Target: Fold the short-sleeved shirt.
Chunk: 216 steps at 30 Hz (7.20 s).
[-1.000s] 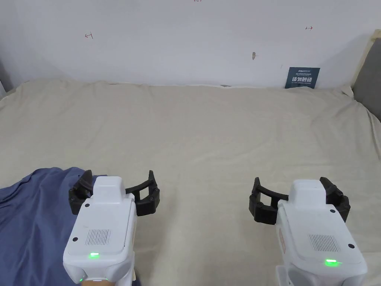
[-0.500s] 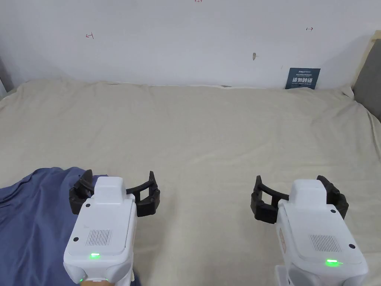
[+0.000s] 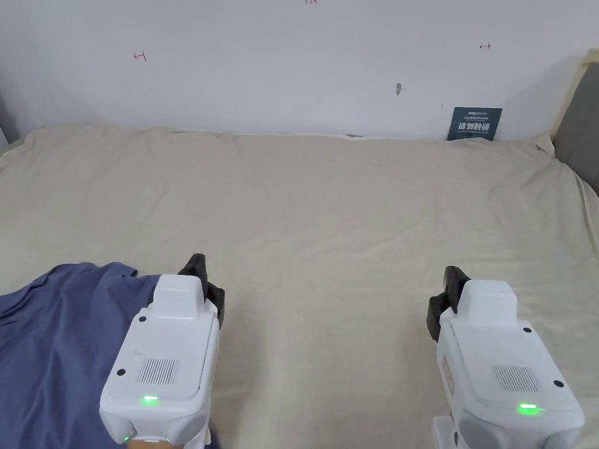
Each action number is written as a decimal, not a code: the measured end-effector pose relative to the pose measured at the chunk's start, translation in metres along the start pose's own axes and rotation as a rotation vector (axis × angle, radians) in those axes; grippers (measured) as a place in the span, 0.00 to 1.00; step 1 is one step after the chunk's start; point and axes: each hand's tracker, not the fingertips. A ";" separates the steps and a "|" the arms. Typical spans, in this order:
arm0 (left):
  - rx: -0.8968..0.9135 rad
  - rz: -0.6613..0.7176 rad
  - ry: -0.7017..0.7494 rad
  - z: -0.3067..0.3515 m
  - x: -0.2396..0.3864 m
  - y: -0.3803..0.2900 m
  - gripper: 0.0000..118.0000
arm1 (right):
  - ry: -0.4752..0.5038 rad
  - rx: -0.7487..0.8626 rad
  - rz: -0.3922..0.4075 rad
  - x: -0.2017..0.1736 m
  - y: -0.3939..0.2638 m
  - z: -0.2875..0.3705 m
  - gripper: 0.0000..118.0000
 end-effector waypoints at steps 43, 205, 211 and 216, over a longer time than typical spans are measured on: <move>-0.245 0.173 0.468 0.131 -0.228 -0.026 0.00 | 0.570 0.029 0.074 -0.234 0.024 -0.025 0.01; -0.989 0.186 -0.051 -0.056 0.011 -0.125 0.37 | 0.040 -0.032 -0.047 0.042 0.007 -0.010 0.01; -0.968 0.141 -0.096 -0.057 0.026 -0.120 0.01 | 0.032 -0.058 -0.048 0.049 0.002 -0.016 0.01; -0.877 0.301 -0.119 -0.043 0.008 -0.098 0.00 | 0.038 -0.187 -0.075 0.055 -0.008 -0.039 0.03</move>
